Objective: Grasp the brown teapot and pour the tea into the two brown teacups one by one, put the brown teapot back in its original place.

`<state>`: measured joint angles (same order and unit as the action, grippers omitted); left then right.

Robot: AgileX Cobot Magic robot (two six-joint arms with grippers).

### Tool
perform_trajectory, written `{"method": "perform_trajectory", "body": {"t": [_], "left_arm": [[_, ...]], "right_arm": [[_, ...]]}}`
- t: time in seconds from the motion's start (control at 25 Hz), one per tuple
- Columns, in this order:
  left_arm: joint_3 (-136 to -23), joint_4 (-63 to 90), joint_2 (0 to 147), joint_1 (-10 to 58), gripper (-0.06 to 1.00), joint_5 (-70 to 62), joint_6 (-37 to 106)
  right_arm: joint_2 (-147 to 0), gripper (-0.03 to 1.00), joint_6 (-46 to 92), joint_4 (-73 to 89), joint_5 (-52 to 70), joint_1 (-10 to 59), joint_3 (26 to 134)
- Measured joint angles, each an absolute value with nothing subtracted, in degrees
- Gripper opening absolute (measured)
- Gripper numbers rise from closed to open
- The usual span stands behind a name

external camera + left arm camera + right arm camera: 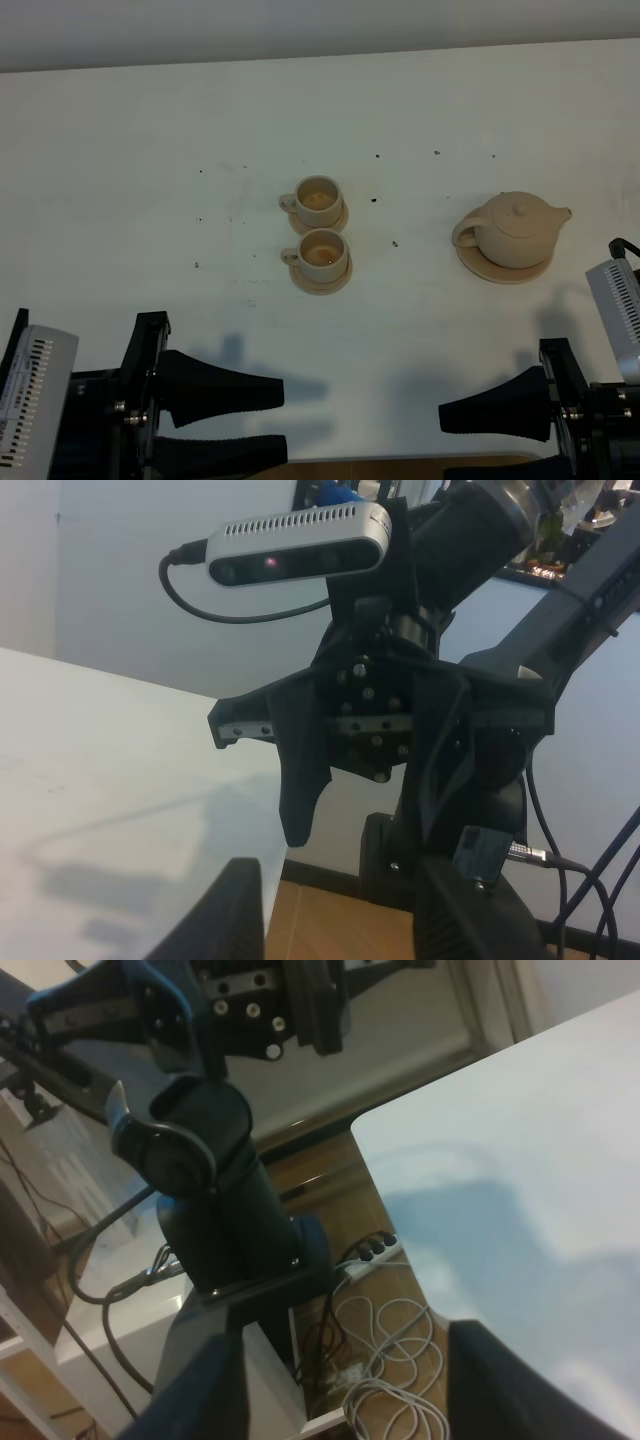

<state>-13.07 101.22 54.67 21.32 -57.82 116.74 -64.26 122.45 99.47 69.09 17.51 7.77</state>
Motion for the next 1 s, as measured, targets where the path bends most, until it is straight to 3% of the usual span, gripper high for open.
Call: {"method": "perform_trajectory", "body": {"t": [0.44, 0.68, 1.0], "left_arm": [[-13.3, 101.2, 54.7, 21.3, 0.38, -58.0, 116.8], [-19.1, 100.8, 54.7, 21.3, 0.38, -58.3, 112.3], [-33.7, 85.6, 54.7, 21.3, 0.38, -55.6, 88.5]], "right_arm": [[-64.3, 0.44, 122.4, 99.7, 69.1, 17.5, 7.8], [-64.3, 0.44, 122.2, 100.0, 69.1, 17.5, 9.1], [-64.3, 0.44, 111.3, 95.6, 66.0, 17.5, 17.5]]}}
